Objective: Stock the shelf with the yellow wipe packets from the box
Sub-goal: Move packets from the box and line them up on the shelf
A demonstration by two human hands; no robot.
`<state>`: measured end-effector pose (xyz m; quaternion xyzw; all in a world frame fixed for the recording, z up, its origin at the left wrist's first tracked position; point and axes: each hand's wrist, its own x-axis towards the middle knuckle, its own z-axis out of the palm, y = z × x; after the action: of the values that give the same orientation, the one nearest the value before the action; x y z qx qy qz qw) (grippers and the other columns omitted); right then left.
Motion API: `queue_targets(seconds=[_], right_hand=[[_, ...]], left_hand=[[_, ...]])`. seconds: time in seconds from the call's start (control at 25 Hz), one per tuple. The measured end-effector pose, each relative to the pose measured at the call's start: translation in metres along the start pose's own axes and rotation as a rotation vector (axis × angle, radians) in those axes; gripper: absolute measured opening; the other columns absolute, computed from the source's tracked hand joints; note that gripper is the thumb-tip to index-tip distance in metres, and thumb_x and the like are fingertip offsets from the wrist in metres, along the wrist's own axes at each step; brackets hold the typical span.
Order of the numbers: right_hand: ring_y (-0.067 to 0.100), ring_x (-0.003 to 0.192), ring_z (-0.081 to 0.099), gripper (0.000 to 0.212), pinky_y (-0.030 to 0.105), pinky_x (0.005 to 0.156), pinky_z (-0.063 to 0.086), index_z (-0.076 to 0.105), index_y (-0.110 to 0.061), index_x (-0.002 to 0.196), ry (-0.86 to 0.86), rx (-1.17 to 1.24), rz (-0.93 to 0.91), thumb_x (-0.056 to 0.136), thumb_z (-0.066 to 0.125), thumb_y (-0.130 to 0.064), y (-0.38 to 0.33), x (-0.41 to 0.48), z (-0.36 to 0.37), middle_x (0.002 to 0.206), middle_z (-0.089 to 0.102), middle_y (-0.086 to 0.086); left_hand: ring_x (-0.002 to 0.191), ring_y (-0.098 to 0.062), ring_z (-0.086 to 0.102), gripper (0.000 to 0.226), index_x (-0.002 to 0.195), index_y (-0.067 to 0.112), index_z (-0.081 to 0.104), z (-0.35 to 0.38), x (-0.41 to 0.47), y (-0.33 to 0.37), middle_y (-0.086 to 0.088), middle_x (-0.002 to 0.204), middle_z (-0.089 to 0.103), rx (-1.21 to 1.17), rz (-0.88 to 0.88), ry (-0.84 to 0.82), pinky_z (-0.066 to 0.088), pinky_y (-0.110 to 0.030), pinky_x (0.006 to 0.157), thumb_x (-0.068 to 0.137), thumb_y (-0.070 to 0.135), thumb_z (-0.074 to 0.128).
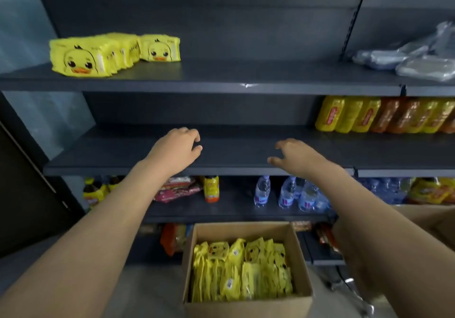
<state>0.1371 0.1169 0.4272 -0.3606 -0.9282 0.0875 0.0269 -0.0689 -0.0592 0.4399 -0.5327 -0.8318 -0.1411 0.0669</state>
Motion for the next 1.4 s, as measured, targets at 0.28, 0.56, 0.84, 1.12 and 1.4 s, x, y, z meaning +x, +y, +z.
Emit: queue_targets(seconds=[0.28,0.56,0.84,1.12,1.4], right_hand=[[0.032,0.114,0.050,0.039,0.038,0.091,0.044,0.048,-0.007,0.123,-0.280,0.039,-0.015,0.093,0.050,-0.031,0.080,0.029,0.144,0.124,0.052,0.015],[0.029,0.120,0.047,0.040,0.038,0.097,0.041,0.046,-0.008,0.128,-0.625,-0.058,-0.081,0.096,0.045,-0.031,0.121,0.036,0.305,0.130,0.049,0.011],[0.028,0.105,0.055,0.029,0.038,0.083,0.050,0.050,-0.005,0.117,-0.835,0.107,0.105,0.096,0.046,-0.025,0.126,0.021,0.448,0.115,0.055,0.013],[0.034,0.122,0.047,0.056,0.040,0.088,0.048,0.025,-0.002,0.143,-0.561,0.152,0.508,0.099,0.039,-0.033,0.142,0.050,0.525,0.141,0.037,0.020],[0.031,0.096,0.060,0.048,0.033,0.075,0.048,0.048,0.001,0.123,-0.421,0.609,1.048,0.095,0.048,-0.038,0.164,0.091,0.572,0.104,0.059,0.013]], left_hand=[[0.113,-0.022,0.051,0.028,0.116,0.014,0.054,0.175,-0.003,0.024,-0.002,0.121,0.056,0.056,-0.036,-0.264,0.042,-0.034,0.088,0.094,0.028,0.045],[0.114,-0.017,0.051,0.028,0.119,0.017,0.050,0.335,-0.050,0.029,0.001,0.121,0.055,0.056,-0.133,-0.595,0.044,-0.030,0.088,0.097,0.029,0.037],[0.107,-0.018,0.053,0.027,0.117,0.014,0.050,0.461,-0.107,0.011,-0.002,0.116,0.056,-0.064,-0.248,-0.819,0.047,-0.030,0.079,0.096,0.028,0.039],[0.100,-0.016,0.056,0.024,0.114,0.014,0.055,0.535,-0.117,-0.002,-0.001,0.114,0.058,-0.256,-0.318,-0.732,0.048,-0.025,0.077,0.095,0.025,0.045],[0.098,-0.019,0.060,0.022,0.108,0.008,0.062,0.563,-0.112,-0.013,-0.005,0.107,0.066,-0.315,-0.283,-0.657,0.053,-0.033,0.079,0.092,0.018,0.051]])
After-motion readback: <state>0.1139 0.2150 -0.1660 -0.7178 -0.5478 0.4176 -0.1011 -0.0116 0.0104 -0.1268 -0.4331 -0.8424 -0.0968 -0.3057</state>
